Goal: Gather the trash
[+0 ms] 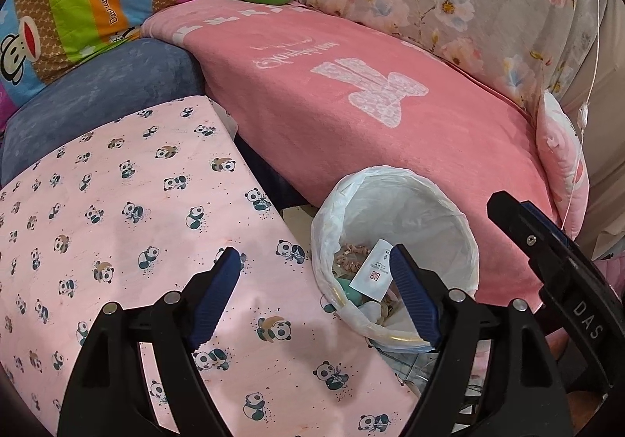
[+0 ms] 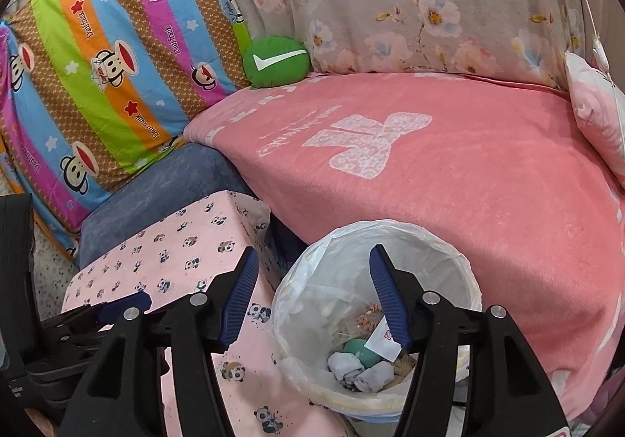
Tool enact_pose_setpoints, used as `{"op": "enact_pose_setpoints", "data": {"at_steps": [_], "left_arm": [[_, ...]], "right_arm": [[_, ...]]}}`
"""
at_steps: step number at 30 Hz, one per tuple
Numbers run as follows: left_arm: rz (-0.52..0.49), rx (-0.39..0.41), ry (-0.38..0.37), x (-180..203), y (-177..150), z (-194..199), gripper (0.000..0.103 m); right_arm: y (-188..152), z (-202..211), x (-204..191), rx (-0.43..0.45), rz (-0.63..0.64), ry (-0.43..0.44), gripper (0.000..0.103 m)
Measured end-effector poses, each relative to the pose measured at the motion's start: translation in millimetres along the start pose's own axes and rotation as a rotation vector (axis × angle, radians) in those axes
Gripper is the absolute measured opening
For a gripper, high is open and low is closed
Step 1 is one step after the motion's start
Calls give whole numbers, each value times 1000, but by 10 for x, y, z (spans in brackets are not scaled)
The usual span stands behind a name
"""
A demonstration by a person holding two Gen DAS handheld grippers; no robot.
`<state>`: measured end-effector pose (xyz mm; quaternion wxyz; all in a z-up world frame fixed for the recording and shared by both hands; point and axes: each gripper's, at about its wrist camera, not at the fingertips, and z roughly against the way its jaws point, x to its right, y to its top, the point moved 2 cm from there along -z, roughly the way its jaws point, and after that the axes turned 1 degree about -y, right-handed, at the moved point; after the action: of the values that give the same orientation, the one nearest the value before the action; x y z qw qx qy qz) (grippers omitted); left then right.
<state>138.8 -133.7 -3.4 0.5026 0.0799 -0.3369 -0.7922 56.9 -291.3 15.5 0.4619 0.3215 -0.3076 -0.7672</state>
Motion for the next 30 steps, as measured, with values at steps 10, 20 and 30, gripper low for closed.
{"op": "enact_pose_setpoints", "data": {"at_steps": [10, 20, 30], "left_arm": [[5, 17, 26, -116, -95, 106, 80], [-1, 26, 86, -223, -251, 181, 85], [-2, 19, 166, -308, -410, 192, 92]], "right_arm": [[-113, 41, -79, -30, 29, -9, 66], [-242, 75, -86, -71, 61, -47, 67], [-377, 150, -61, -101, 78, -94, 85]]}}
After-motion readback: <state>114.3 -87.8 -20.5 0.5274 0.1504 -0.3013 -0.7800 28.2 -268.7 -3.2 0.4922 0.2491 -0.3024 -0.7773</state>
